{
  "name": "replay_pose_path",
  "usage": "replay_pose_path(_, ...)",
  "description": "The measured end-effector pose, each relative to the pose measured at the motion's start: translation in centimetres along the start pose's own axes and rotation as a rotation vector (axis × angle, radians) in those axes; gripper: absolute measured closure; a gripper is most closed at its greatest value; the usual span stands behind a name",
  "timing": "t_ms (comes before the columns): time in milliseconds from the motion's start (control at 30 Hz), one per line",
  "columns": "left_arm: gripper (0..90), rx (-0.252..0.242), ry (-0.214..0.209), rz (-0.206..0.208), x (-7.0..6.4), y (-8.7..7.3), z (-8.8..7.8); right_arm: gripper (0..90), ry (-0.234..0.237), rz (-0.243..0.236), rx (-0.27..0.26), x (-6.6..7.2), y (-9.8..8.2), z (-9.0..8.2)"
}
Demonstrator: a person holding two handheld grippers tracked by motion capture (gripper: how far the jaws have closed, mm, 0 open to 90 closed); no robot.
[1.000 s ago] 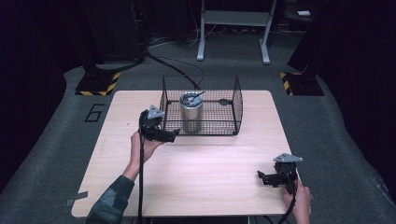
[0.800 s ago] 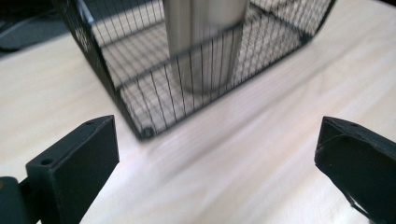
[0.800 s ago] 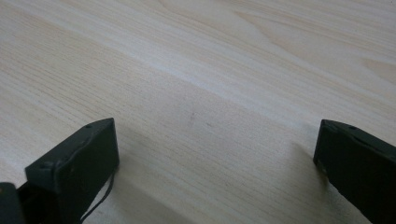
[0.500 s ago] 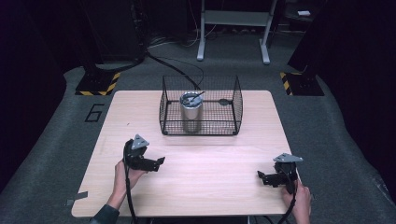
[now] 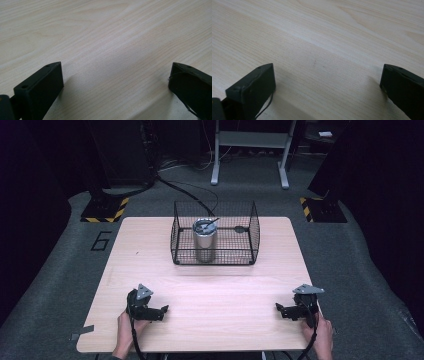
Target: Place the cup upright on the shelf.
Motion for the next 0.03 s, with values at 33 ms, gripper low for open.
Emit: replay_pose_path(33,0.0,0.012,-0.003,0.006,0.05,0.07,0.01,0.0,0.000,-0.001,0.000,-0.01,0.00,0.00)
Point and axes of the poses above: each handheld gripper's, and its own axes: z roughly forward along the jaws, y roughly out of its top, x roughly to its left, the point moved 1 cm from there along z, roughly forward along the jaws, and after that the axes turned 14 degrees about -y, right-handed, at the moved point
